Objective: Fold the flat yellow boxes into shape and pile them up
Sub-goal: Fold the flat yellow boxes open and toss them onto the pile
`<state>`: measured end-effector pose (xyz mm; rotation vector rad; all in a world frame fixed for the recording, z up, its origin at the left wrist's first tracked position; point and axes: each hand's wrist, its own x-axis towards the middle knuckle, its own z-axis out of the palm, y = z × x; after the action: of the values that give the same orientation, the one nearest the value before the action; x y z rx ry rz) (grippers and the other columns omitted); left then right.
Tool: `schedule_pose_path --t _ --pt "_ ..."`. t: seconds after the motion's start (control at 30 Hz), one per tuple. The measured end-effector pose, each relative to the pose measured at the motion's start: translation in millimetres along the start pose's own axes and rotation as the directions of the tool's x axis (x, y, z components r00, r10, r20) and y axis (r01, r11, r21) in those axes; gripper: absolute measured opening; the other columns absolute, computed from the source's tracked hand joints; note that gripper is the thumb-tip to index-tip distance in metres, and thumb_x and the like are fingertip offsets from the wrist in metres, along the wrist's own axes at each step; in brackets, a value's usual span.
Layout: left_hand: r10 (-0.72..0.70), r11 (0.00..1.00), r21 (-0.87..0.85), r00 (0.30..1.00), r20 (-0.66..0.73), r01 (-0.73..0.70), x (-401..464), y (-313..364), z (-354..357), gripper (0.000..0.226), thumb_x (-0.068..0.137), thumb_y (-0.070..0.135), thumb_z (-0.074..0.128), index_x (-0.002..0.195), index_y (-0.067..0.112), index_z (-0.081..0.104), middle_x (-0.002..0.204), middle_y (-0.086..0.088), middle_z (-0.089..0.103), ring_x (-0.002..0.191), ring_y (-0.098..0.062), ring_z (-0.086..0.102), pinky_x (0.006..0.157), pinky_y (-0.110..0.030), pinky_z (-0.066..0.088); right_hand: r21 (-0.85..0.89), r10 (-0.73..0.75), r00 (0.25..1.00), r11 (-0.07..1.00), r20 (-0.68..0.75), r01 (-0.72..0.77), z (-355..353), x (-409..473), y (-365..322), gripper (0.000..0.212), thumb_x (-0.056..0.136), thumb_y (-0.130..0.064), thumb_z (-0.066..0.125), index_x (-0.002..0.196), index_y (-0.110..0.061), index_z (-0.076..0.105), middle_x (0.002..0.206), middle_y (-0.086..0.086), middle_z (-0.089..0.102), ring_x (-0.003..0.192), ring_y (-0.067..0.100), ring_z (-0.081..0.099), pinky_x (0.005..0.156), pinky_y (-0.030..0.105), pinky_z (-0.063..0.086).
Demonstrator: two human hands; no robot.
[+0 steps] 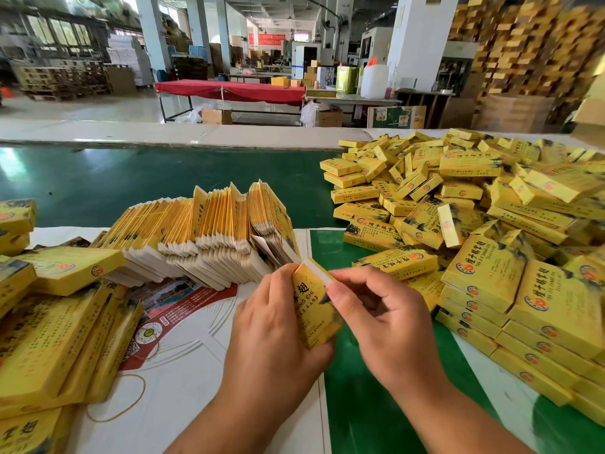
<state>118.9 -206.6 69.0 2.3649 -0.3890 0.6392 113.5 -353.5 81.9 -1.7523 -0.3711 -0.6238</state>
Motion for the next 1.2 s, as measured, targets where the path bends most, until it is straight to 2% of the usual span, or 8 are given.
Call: schedule_pose_path --t 0.2,0.33,0.43,0.67,0.8,0.93,1.07,1.2 --pt "0.016 0.998 0.063 0.998 0.059 -0.020 -0.4 4.4 -1.5 0.083 0.057 0.054 0.065 0.131 0.032 0.033 0.109 0.018 0.047 0.091 -0.002 0.038 0.079 -0.023 0.039 0.127 0.139 0.987 0.984 -0.077 -0.129 -6.0 4.3 5.9 0.008 0.083 -0.028 0.070 0.082 -0.030 0.078 0.069 -0.004 0.073 0.063 0.009 0.066 0.058 0.025 0.055" --pt "0.029 0.996 0.088 0.998 0.062 -0.035 0.4 7.7 -2.4 0.083 0.056 0.053 0.066 0.129 0.030 0.034 0.103 0.022 0.037 0.087 0.006 0.026 0.079 -0.023 0.040 0.031 0.103 0.991 0.994 -0.089 -0.100 -8.0 3.9 4.9 0.011 0.083 -0.025 0.068 0.075 -0.023 0.076 0.063 -0.008 0.069 0.056 0.003 0.060 0.052 0.017 0.048" --pt "0.015 0.994 0.103 0.998 0.060 -0.021 0.8 8.6 -2.4 0.083 0.055 0.053 0.067 0.127 0.029 0.036 0.103 0.019 0.045 0.086 0.005 0.027 0.078 -0.023 0.040 -0.037 0.073 0.993 0.996 -0.092 -0.077 -9.8 3.7 3.2 0.016 0.084 -0.022 0.068 0.069 -0.021 0.072 0.059 -0.011 0.065 0.054 0.003 0.057 0.049 0.015 0.044" --pt "-0.027 0.997 0.074 0.995 0.098 0.019 -0.8 3.4 0.2 0.080 0.057 0.049 0.069 0.127 0.033 0.032 0.107 0.017 0.044 0.090 -0.006 0.045 0.075 -0.022 0.039 -0.323 -0.167 0.984 0.929 0.063 0.179 -15.0 5.1 -6.0 0.016 0.091 -0.021 0.065 0.094 -0.015 0.079 0.074 -0.005 0.073 0.062 0.009 0.066 0.048 0.031 0.050" --pt "-0.030 0.999 0.047 0.995 0.098 0.026 0.2 1.4 -0.1 0.075 0.062 0.050 0.066 0.125 0.033 0.030 0.104 0.018 0.040 0.089 -0.006 0.045 0.073 -0.022 0.038 -0.447 -0.241 0.955 0.845 0.174 0.294 -12.8 3.6 -10.3 0.028 0.093 -0.025 0.060 0.111 -0.011 0.075 0.105 -0.001 0.076 0.090 0.005 0.071 0.072 0.025 0.058" --pt "-0.017 1.000 0.011 0.997 0.079 0.016 0.3 -1.0 -1.3 0.072 0.066 0.052 0.063 0.127 0.031 0.030 0.106 0.019 0.039 0.089 -0.004 0.041 0.074 -0.021 0.036 -0.504 -0.257 0.929 0.784 0.267 0.362 -7.7 1.4 -12.8 0.034 0.091 -0.029 0.060 0.117 -0.011 0.073 0.109 -0.002 0.075 0.091 0.007 0.070 0.075 0.023 0.058" --pt "-0.016 0.999 -0.036 0.997 0.079 0.019 -0.1 -1.9 -0.8 0.079 0.067 0.050 0.068 0.134 0.030 0.031 0.115 0.018 0.043 0.100 -0.003 0.046 0.079 -0.017 0.035 -0.405 -0.208 0.958 0.873 0.196 0.272 -7.3 0.6 -5.7 0.033 0.086 -0.022 0.069 0.117 -0.011 0.072 0.102 -0.001 0.074 0.088 0.007 0.068 0.073 0.026 0.057" --pt "0.007 0.987 -0.160 0.996 0.094 0.009 -0.3 -0.9 -1.2 0.087 0.067 0.061 0.067 0.141 0.035 0.030 0.120 0.026 0.043 0.107 0.011 0.042 0.084 0.003 0.031 -0.317 -0.218 0.974 0.921 0.056 0.225 -11.3 2.6 0.2 0.022 0.086 -0.015 0.069 0.107 -0.011 0.073 0.093 -0.004 0.072 0.085 0.006 0.067 0.070 0.025 0.057"
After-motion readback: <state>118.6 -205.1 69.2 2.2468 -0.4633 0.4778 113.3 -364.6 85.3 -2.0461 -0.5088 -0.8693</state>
